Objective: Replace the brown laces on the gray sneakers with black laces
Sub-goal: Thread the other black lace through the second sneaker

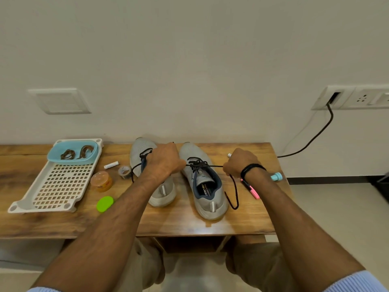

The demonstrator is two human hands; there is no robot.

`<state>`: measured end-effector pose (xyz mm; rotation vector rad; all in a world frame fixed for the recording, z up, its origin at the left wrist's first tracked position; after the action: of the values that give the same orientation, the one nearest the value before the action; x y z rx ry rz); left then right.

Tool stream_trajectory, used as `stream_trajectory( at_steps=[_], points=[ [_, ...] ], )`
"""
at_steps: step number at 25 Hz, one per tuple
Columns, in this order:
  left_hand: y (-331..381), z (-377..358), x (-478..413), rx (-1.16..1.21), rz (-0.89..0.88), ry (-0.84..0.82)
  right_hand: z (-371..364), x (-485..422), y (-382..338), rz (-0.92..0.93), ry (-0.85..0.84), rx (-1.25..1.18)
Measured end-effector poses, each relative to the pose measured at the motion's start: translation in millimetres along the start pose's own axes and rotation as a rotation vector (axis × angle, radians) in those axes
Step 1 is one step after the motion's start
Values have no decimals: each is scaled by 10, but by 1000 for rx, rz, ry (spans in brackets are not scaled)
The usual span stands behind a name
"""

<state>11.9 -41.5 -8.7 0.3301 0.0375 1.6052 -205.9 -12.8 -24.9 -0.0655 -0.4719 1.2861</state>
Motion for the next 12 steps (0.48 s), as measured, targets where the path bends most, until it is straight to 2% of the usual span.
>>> stream_trajectory(
  at_steps=[2,3,7,10,12],
  points=[
    [-54,22,-32,68,1,-66,49,-41,18,27,-18,20],
    [-79,44,-50,182,5,-91,86,-44,28,50,-40,-34],
    [19,66,-14,918,78,-240,195,136,30,60,-197,-704],
    [271,-133,63,1278,137,-426,176,222,-89,107,-281,-883],
    [372,-246,81,1427,199,-480,136,209,-168,101,-285,-961]
  ],
)
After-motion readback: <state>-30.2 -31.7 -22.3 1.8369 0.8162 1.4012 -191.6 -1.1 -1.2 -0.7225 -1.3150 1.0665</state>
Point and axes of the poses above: each hand's wrist, its own x-axis away from the middle knuckle, its own z-axis out of the back of the hand, y = z × x, the point moved 5 cm from there along -x, towards the middle knuckle, and after that the axes turned 4 degrees about z, right-handed, at the moved point
